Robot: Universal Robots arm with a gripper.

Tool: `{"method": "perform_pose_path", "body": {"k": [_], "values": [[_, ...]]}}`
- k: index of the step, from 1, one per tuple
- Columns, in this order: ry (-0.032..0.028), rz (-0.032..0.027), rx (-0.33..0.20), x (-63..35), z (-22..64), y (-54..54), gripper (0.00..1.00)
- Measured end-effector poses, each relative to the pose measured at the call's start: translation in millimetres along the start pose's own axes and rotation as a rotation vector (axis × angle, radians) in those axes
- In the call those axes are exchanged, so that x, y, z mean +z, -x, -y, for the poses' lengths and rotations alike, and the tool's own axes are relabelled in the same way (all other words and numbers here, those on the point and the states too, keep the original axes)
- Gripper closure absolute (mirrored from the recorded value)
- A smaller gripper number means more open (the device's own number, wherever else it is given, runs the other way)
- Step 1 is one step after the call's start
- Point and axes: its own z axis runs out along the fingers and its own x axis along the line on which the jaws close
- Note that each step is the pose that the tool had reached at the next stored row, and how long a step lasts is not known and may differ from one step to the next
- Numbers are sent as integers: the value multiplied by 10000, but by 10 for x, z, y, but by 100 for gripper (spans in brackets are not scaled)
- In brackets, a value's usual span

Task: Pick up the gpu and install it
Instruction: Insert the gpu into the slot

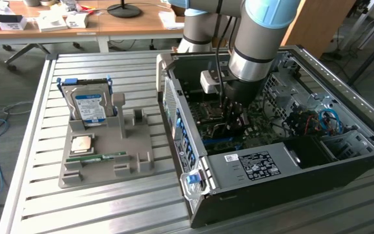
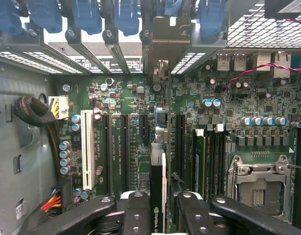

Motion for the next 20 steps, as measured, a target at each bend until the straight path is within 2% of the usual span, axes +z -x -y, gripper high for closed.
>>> {"method": "perform_pose_path", "body": {"k": [20], "values": [[-5, 1, 0, -3, 0, 8, 74]]}}
